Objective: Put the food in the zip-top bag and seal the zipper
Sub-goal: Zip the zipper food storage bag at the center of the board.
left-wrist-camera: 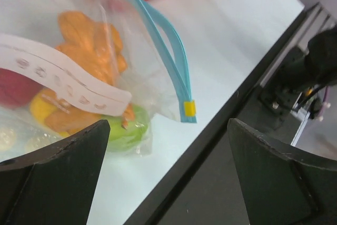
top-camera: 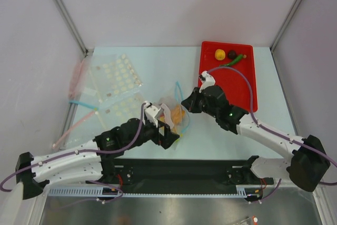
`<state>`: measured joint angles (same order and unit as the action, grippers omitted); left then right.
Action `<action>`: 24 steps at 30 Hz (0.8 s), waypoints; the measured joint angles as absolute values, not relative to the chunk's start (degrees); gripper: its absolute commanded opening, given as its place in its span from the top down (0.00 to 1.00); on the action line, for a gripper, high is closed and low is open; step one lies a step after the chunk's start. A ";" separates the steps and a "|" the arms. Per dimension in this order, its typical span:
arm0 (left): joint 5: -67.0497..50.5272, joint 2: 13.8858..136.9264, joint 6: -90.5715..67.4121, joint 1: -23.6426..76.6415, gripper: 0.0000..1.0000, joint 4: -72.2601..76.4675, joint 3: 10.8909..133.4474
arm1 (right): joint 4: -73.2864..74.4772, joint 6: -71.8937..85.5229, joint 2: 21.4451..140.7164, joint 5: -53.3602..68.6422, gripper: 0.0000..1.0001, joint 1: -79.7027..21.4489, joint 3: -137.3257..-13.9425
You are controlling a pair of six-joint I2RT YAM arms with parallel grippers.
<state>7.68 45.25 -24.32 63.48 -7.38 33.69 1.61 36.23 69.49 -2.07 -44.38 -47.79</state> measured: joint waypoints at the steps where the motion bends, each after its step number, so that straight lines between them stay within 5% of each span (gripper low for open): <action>1: 9.21 45.67 -23.81 65.01 0.00 -6.87 32.82 | 1.39 36.47 69.19 -2.02 1.00 -44.38 -47.51; 9: 20.47 50.04 -17.37 77.14 0.03 -2.28 30.79 | 0.12 37.67 68.03 -0.54 1.00 -44.38 -46.96; 17: 30.02 62.04 -14.44 80.51 0.19 -2.26 36.95 | -0.54 37.95 66.57 0.19 1.00 -44.38 -45.78; 23: 36.95 68.93 -16.12 80.86 0.57 -5.96 41.58 | -0.58 37.95 65.56 0.38 1.00 -44.38 -45.76; 24: 37.50 69.23 -16.36 80.86 0.73 -6.74 41.91 | -0.58 37.95 65.39 0.36 1.00 -44.38 -45.76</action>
